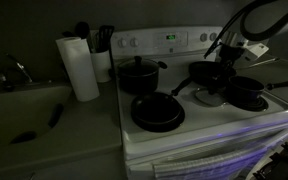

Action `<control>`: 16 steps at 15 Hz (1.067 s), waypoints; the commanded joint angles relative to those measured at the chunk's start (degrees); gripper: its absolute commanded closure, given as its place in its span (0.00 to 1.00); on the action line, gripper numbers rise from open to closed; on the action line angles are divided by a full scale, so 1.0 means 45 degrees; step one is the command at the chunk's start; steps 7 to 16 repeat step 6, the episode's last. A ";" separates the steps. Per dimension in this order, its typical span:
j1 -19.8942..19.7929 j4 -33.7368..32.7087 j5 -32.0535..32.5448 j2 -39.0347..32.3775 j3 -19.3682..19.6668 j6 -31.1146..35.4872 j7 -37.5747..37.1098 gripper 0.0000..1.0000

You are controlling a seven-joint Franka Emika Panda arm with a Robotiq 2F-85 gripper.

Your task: Remove the lid from the front right pot and put it on the stove

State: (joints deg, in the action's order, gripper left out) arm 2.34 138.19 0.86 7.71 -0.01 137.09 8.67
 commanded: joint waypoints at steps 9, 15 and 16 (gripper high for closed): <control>0.0149 -0.0258 -0.0294 0.1591 0.0116 -0.1137 0.1208 0.00; 0.0149 -0.0258 -0.0294 0.1591 0.0116 -0.1137 0.1208 0.00; 0.0149 -0.0258 -0.0294 0.1591 0.0116 -0.1137 0.1208 0.00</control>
